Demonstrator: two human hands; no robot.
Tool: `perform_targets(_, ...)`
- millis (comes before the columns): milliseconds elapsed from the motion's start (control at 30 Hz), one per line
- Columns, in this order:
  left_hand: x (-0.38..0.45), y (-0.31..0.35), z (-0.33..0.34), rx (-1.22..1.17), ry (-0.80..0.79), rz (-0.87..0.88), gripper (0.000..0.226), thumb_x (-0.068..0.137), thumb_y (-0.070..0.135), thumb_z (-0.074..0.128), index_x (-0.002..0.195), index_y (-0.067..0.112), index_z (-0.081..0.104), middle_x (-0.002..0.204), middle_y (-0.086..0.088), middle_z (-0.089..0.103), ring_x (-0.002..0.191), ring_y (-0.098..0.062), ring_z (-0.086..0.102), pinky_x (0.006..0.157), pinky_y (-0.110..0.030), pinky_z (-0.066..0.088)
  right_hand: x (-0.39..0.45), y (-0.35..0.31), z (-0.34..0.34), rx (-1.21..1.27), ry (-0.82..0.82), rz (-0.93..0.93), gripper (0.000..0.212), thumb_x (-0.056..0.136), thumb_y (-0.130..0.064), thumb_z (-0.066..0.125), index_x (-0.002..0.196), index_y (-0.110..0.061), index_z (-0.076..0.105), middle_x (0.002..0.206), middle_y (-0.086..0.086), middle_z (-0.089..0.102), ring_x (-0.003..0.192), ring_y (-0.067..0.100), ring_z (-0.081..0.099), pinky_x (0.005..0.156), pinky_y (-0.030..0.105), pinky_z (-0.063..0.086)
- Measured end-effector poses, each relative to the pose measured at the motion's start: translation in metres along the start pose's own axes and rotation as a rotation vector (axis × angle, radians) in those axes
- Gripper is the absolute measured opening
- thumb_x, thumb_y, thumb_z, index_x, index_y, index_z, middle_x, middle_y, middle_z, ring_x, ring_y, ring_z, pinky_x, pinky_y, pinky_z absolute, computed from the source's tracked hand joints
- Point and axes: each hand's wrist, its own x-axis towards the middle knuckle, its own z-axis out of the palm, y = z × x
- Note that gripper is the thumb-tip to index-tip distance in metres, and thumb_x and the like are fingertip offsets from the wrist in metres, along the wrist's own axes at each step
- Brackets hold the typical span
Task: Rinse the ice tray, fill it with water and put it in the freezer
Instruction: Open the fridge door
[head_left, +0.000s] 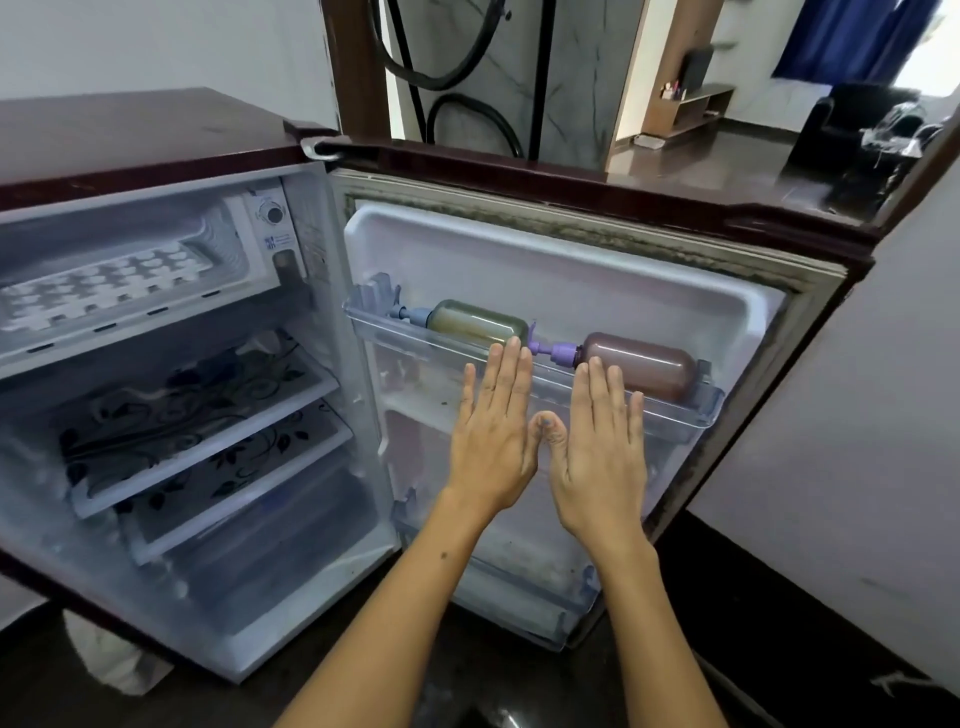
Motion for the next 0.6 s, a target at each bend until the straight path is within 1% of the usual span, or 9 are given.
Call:
perform_targets(200, 0.019, 0.014, 0.020, 0.041, 0.022, -0.038, 0.059, 0.101, 0.039, 0.015, 0.150, 0.005, 0.016, 0.159, -0.010, 0.012, 0.147, -0.021, 0.005, 0.119, -0.044, 0.004, 0.024, 0.031, 0.014, 0.065, 0.012, -0.041, 0.063, 0.101, -0.046, 0.012, 0.152, -0.009, 0.014, 0.161, 0.004, 0.010, 0.149, 0.017, 0.001, 0.121, 0.034, -0.005)
perform_targets(300, 0.026, 0.014, 0.026, 0.084, 0.011, -0.030, 0.059, 0.101, 0.037, 0.024, 0.150, 0.006, 0.016, 0.159, -0.009, 0.010, 0.147, -0.020, 0.003, 0.119, -0.044, 0.004, 0.034, 0.042, 0.021, 0.103, 0.035, -0.060, 0.064, 0.101, -0.048, 0.009, 0.153, -0.009, 0.014, 0.161, 0.004, 0.010, 0.149, 0.016, 0.000, 0.120, 0.032, -0.008)
perform_targets(367, 0.031, 0.014, 0.029, 0.112, 0.003, -0.026, 0.060, 0.100, 0.036, 0.028, 0.150, 0.006, 0.015, 0.159, -0.009, 0.010, 0.147, -0.021, 0.004, 0.119, -0.045, 0.005, 0.039, 0.047, 0.027, 0.135, 0.053, -0.059, 0.062, 0.102, -0.045, 0.013, 0.152, -0.009, 0.016, 0.161, 0.004, 0.012, 0.149, 0.016, 0.001, 0.120, 0.032, -0.008)
perform_targets(467, 0.034, 0.014, 0.026, 0.129, -0.012, 0.007, 0.059, 0.100, 0.034, 0.028, 0.150, 0.005, 0.015, 0.159, -0.010, 0.011, 0.147, -0.022, 0.005, 0.118, -0.046, 0.008, 0.046, 0.051, 0.035, 0.200, 0.117, -0.043, 0.059, 0.102, -0.040, 0.019, 0.151, -0.007, 0.024, 0.159, 0.006, 0.021, 0.149, 0.017, 0.007, 0.121, 0.031, -0.006)
perform_targets(533, 0.032, 0.009, 0.019, 0.125, 0.001, 0.017, 0.058, 0.100, 0.033, 0.028, 0.150, 0.005, 0.016, 0.159, -0.011, 0.011, 0.147, -0.021, 0.005, 0.118, -0.046, 0.007, 0.051, 0.051, 0.039, 0.264, 0.174, -0.011, 0.059, 0.101, -0.039, 0.021, 0.148, -0.004, 0.032, 0.155, 0.011, 0.030, 0.147, 0.022, 0.015, 0.120, 0.032, -0.003)
perform_targets(600, 0.024, -0.003, 0.007, 0.100, 0.059, -0.047, 0.058, 0.100, 0.033, 0.029, 0.150, 0.006, 0.017, 0.159, -0.009, 0.009, 0.147, -0.020, 0.003, 0.118, -0.045, 0.004, 0.059, 0.045, 0.044, 0.362, 0.262, 0.042, 0.057, 0.100, -0.036, 0.027, 0.141, 0.001, 0.042, 0.148, 0.017, 0.042, 0.143, 0.031, 0.027, 0.119, 0.037, 0.005)
